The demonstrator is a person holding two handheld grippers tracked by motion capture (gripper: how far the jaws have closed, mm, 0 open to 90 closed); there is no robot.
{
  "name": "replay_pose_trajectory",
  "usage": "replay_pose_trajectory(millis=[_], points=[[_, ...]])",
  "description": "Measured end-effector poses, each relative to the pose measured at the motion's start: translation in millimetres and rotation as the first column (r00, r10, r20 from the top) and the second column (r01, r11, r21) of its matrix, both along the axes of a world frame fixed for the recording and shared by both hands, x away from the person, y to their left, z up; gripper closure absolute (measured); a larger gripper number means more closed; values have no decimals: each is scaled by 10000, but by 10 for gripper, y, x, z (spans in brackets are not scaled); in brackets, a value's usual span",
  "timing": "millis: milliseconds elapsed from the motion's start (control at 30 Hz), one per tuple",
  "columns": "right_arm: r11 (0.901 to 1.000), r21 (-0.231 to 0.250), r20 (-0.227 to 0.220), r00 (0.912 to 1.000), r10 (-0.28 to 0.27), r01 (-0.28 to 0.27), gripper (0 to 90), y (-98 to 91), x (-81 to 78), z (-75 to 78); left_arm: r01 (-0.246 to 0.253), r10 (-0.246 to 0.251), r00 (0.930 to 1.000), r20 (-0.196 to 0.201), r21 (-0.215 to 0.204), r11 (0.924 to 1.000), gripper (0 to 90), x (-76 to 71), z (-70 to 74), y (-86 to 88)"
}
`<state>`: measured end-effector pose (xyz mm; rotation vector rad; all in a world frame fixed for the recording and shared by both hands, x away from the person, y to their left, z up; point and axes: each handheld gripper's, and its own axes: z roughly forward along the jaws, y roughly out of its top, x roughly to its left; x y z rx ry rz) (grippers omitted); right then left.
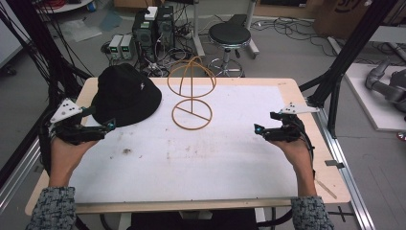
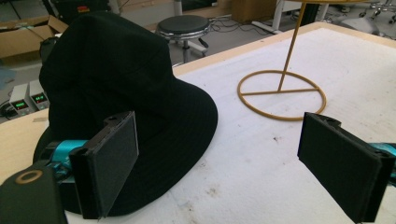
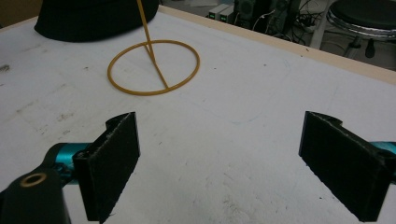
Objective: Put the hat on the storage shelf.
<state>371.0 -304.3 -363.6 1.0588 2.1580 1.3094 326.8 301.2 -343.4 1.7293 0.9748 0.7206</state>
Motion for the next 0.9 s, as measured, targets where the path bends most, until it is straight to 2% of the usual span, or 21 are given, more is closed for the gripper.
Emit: replay_pose_trajectory(millis=[167,433,600,900], points=[[9999,-144,-122,9999,61,-62,122,33,20,-17,-21,21,9999,-136,-14,10000,136,-7,-26,27],[9999,-109,-48,10000,33,-34,123,21,9,-3,165,-165,9997,-183,4,9999,133,-5,-36,28],[10000,-59,-32,10000,6,-6,122,17,-9,9,94,-96,9998,-159,-98,9999,132,7,-23,36],[9995,-314,-96,10000,24,-27,122,12,-42,-7,118,-123,9996,-273,-173,9998,131,46,-17,35]])
